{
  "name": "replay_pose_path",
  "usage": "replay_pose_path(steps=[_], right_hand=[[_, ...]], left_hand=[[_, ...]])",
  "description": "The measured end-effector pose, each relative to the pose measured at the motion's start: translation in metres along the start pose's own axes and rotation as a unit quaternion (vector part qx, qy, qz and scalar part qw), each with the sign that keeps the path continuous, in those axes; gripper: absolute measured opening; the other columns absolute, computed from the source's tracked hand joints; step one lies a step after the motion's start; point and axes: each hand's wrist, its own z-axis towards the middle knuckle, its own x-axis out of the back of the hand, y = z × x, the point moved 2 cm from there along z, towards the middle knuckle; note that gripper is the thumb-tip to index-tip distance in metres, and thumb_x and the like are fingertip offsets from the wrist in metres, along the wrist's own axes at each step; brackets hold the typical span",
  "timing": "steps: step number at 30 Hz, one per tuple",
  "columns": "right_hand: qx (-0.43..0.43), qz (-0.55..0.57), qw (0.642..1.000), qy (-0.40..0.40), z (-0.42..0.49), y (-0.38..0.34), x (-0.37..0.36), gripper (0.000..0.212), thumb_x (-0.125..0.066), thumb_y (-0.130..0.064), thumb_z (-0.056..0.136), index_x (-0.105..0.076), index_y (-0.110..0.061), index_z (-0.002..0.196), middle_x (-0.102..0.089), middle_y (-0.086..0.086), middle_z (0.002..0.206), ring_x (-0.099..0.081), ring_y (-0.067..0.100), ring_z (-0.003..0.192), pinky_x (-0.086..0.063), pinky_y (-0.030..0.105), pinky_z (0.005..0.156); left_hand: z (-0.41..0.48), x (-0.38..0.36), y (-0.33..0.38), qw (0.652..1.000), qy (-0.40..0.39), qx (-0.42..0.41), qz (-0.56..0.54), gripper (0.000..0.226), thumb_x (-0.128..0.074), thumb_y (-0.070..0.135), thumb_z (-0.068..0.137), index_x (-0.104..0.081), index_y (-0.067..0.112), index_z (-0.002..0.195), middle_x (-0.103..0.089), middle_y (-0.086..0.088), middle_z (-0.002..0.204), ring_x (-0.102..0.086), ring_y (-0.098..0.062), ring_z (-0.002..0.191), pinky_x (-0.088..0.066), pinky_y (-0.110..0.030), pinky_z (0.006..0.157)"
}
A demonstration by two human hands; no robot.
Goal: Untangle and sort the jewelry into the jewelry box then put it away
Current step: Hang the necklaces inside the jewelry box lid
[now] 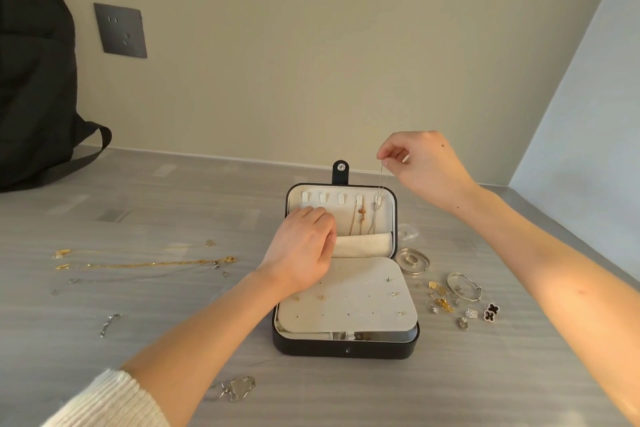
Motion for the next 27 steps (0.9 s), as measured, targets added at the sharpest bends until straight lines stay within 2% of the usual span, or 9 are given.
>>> replay_pose_path(steps=[4,8,11,15,17,22,27], right_hand=[[-0.007,-0.004,1.000,-0.007,-0.002,0.004,-0.003,0.015,-0.057,-0.002,0.084,-0.069,-0.010,0.088,-0.068,0.001,0.083,-0.060,0.016,0.078,-0.045,0.023,0.076],[0.004,-0.046,0.990,-0.135,-0.009,0.006,-0.013,0.016,-0.060,-0.005,0.082,-0.070,-0.017,0.086,-0.068,-0.002,0.083,-0.058,0.011,0.077,-0.045,0.025,0.075],[0.021,-0.114,0.976,-0.186,-0.018,0.008,-0.026,0.018,-0.060,-0.011,0.083,-0.070,-0.024,0.091,-0.069,-0.008,0.091,-0.058,0.011,0.087,-0.041,0.024,0.074],[0.048,-0.148,0.974,-0.164,-0.033,0.010,-0.036,0.024,-0.054,-0.014,0.086,-0.068,-0.028,0.099,-0.067,-0.013,0.105,-0.059,0.014,0.097,-0.043,0.028,0.078],[0.059,-0.172,0.973,-0.140,-0.040,0.010,-0.041,0.026,-0.049,-0.015,0.089,-0.066,-0.028,0.102,-0.062,-0.012,0.109,-0.059,0.017,0.097,-0.040,0.027,0.071],[0.061,-0.236,0.957,-0.157,-0.058,0.008,-0.049,0.030,-0.045,-0.013,0.086,-0.057,-0.031,0.107,-0.061,-0.009,0.108,-0.059,0.023,0.094,-0.036,0.028,0.064],[0.012,-0.234,0.953,-0.191,-0.064,0.010,-0.043,0.032,-0.047,-0.011,0.081,-0.057,-0.032,0.104,-0.064,-0.006,0.102,-0.058,0.023,0.092,-0.032,0.027,0.065]], left_hand=[[0.000,0.000,0.000,1.000,-0.004,0.005,0.001,0.026,-0.030,0.022,0.081,-0.052,0.012,0.071,-0.053,-0.001,0.070,-0.047,-0.020,0.064,-0.041,-0.032,0.062],[0.000,-0.001,-0.001,1.000,-0.007,0.006,0.001,0.027,-0.030,0.022,0.081,-0.053,0.011,0.071,-0.054,-0.002,0.070,-0.048,-0.021,0.065,-0.042,-0.032,0.063],[0.000,0.000,0.000,1.000,-0.008,0.007,0.004,0.027,-0.030,0.021,0.080,-0.053,0.011,0.071,-0.054,-0.003,0.070,-0.049,-0.022,0.065,-0.042,-0.033,0.062],[0.000,0.001,0.001,1.000,-0.010,0.005,0.010,0.027,-0.030,0.022,0.081,-0.053,0.011,0.072,-0.054,-0.003,0.072,-0.049,-0.022,0.066,-0.041,-0.033,0.063],[0.000,0.002,0.001,1.000,-0.011,0.003,0.015,0.027,-0.030,0.023,0.082,-0.053,0.011,0.072,-0.054,-0.002,0.073,-0.049,-0.022,0.067,-0.041,-0.032,0.064],[0.000,0.001,0.001,1.000,-0.013,0.001,0.025,0.028,-0.028,0.023,0.082,-0.052,0.011,0.072,-0.053,-0.002,0.073,-0.048,-0.022,0.067,-0.040,-0.031,0.064],[0.000,0.001,0.001,0.999,-0.016,0.000,0.035,0.030,-0.026,0.024,0.082,-0.053,0.012,0.073,-0.053,-0.001,0.074,-0.047,-0.020,0.068,-0.037,-0.028,0.066]])
